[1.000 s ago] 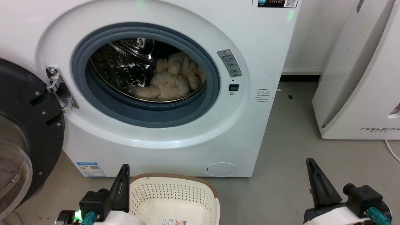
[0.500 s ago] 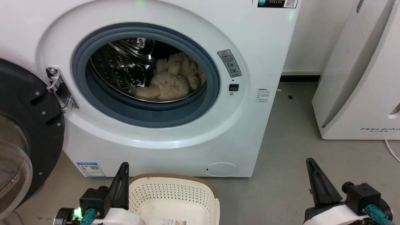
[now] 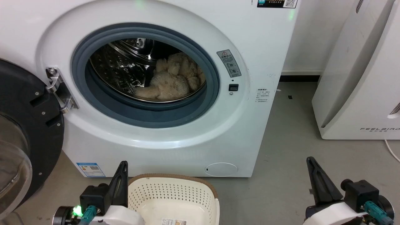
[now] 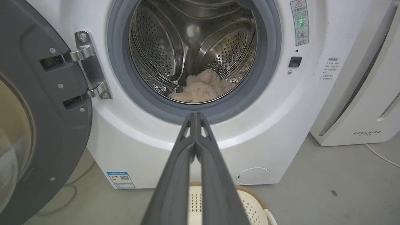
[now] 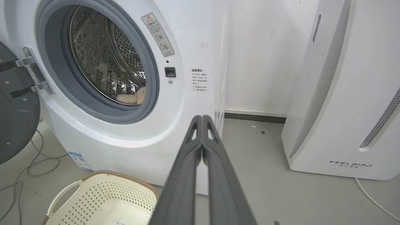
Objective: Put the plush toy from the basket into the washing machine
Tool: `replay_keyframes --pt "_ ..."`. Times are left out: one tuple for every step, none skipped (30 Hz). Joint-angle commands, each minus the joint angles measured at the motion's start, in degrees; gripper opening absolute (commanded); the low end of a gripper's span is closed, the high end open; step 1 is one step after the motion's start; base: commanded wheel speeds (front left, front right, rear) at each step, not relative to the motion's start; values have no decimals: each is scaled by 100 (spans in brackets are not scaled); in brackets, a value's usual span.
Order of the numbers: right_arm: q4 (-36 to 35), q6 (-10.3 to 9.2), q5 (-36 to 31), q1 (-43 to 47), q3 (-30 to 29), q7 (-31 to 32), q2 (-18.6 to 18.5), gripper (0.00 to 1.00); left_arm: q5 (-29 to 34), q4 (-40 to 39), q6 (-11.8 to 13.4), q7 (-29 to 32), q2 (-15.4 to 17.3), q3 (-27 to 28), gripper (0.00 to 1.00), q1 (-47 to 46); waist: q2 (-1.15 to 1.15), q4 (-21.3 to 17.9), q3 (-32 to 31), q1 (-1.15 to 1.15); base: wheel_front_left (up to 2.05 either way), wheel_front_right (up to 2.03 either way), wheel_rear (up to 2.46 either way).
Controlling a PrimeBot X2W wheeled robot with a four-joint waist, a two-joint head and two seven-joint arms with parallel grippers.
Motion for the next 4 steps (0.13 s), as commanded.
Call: replay_keyframes --pt "-33 -3 -56 -81 -18 28 2 0 83 -39 -37 22 -38 43 0 -89 0 0 0 0 0 0 0" --pt "-35 -3 -66 -84 -20 40 2 0 99 -42 -45 34 -48 56 0 -92 0 -1 -1 0 0 0 0" --pt "-37 -3 -75 -87 -23 52 2 0 114 -45 -52 46 -57 68 0 -94 0 -2 -1 0 0 0 0" --pt "-39 -3 -85 -89 -26 63 2 0 130 -48 -59 58 -66 81 0 -96 0 -2 -1 0 0 0 0"
